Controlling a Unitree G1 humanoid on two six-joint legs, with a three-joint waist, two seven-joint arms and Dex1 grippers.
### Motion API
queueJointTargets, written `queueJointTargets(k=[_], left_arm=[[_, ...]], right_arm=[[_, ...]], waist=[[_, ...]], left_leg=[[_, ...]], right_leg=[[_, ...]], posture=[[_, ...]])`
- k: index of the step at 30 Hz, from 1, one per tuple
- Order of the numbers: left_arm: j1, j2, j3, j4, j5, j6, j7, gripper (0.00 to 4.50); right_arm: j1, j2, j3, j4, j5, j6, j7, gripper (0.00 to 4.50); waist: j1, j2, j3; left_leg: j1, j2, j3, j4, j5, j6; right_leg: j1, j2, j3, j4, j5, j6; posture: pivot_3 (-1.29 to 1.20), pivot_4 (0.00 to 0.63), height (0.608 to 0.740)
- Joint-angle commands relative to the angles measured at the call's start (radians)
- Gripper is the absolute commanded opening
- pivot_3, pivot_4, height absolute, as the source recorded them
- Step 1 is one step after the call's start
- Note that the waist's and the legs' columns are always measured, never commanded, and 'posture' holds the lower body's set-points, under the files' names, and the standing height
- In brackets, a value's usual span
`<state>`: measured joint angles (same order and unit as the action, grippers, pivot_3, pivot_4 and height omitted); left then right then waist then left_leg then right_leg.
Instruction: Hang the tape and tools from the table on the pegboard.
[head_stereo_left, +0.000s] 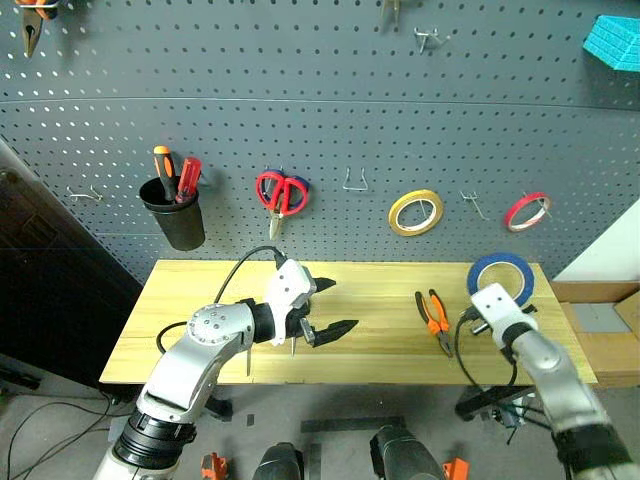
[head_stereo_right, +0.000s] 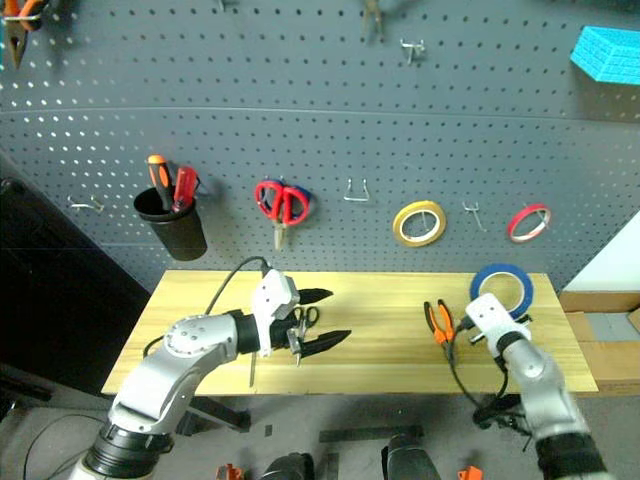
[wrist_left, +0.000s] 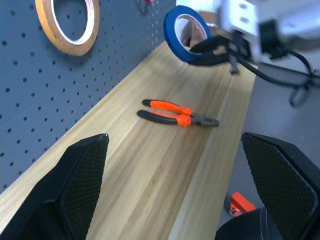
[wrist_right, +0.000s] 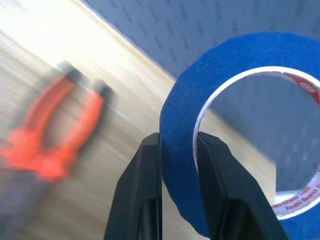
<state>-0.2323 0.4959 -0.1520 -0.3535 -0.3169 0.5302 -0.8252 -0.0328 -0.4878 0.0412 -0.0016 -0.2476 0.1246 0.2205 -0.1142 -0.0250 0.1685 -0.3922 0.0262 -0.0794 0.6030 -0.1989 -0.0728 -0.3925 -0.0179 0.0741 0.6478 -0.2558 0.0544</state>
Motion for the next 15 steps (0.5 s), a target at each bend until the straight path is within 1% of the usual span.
queueJointTargets(k=[1,2,4,6,11,15], left_arm=[[-0.027,-0.019,0.029,-0.040,-0.045,-0.021,0.005,4.50],[-0.034,-0.023,0.031,-0.044,-0.056,-0.014,0.004,4.50],[-0.042,-0.025,0.031,-0.048,-0.069,-0.006,0.005,4.50],[-0.046,-0.021,0.025,-0.047,-0.070,-0.007,0.005,4.50],[-0.051,-0.016,0.019,-0.043,-0.069,-0.010,0.011,4.50],[-0.048,-0.013,0.017,-0.042,-0.062,-0.014,0.016,4.50]], right_arm=[[0.000,0.013,-0.023,-0.180,-0.051,-0.048,-0.067,0.67],[-0.018,0.019,-0.031,-0.189,-0.052,-0.058,-0.078,0.67],[-0.058,0.020,-0.044,-0.181,-0.053,-0.072,-0.090,0.67],[-0.118,0.023,-0.060,-0.128,-0.027,-0.076,-0.089,0.67],[-0.269,0.027,-0.066,0.063,0.033,-0.133,-0.054,0.67],[-0.402,0.039,-0.058,0.284,0.069,-0.184,-0.027,0.67]], waist=[[0.000,0.000,0.000],[0.000,0.000,0.000],[0.000,0.000,0.000],[0.000,0.000,0.000],[0.000,0.000,0.000],[-0.001,0.000,-0.001]], left_leg=[[0.000,0.000,0.000,0.003,0.000,0.000],[-0.001,0.000,0.000,0.005,0.000,0.000],[-0.001,0.000,0.000,0.009,0.000,0.000],[-0.001,0.000,0.001,0.010,0.000,0.000],[-0.001,0.000,0.001,0.009,0.000,0.000],[-0.002,0.000,0.001,0.006,0.000,0.000]], right_leg=[[0.000,0.000,0.000,0.000,0.000,-0.001],[0.001,0.000,0.000,0.000,-0.001,-0.003],[0.003,0.000,0.000,0.000,-0.001,-0.003],[0.004,0.000,0.001,0.000,-0.001,-0.004],[0.004,0.000,0.000,0.000,0.001,-0.004],[0.002,0.000,0.000,0.000,0.003,0.001]], posture=[[-0.11,0.112,0.740],[-0.12,0.111,0.740],[-0.12,0.107,0.740],[-0.11,0.104,0.740],[-0.11,0.097,0.740],[-0.11,0.094,0.740]])
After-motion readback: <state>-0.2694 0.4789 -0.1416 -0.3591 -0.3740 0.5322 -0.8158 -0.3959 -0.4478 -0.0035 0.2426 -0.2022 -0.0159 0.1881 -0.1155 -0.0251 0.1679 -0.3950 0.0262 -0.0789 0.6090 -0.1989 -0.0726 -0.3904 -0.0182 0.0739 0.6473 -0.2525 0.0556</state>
